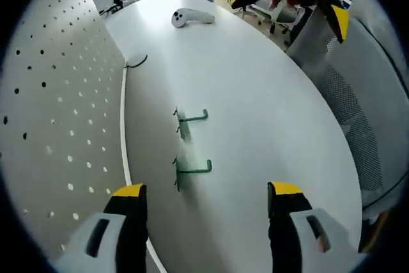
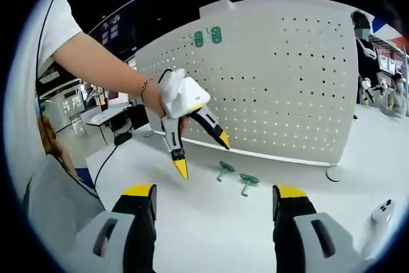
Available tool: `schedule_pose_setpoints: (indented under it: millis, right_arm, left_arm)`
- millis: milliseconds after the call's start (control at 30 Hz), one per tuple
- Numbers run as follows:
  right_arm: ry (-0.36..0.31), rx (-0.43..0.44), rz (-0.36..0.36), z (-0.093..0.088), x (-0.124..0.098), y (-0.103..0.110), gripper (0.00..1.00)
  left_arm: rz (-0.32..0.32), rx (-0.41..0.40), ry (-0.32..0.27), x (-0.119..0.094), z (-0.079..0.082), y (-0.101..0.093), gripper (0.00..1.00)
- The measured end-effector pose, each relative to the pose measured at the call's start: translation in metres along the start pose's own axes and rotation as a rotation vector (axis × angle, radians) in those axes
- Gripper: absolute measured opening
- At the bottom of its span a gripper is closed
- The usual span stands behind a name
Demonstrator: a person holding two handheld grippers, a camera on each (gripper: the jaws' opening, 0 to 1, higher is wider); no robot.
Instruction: Insert the hook assembly into the mounting plate slot until the hook locks in place.
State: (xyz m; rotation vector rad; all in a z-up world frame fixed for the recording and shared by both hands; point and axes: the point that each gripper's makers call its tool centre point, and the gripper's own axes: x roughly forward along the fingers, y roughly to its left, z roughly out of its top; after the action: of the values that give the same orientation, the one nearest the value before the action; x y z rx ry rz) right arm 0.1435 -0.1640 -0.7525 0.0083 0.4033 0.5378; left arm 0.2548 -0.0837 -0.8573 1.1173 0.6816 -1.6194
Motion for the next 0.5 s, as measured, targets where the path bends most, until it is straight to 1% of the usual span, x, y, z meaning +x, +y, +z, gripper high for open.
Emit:
schedule_pose_setpoints:
  millis: [100, 167, 333, 500]
  right_arm:
    - [-0.004, 0.008, -0.006, 0.0, 0.0, -0.002, 0.72]
    - [-0.009, 0.011, -0.005, 0.001, 0.0, -0.002, 0.72]
    - [-0.011, 0.011, 0.0, 0.002, 0.0, -0.001, 0.72]
    - [-0.016, 0.018, -0.003, 0.002, 0.0, -0.002, 0.72]
  left_arm:
    - [-0.02, -0.004, 0.0, 0.004, 0.0, -0.001, 0.8]
    - [-0.021, 0.004, 0.018, 0.008, -0.002, -0.001, 0.8]
    - [-0.038, 0.015, 0.032, 0.014, -0.004, -0.002, 0.79]
    - [-0.056, 0.009, 0.048, 0.02, -0.008, -0.004, 0.79]
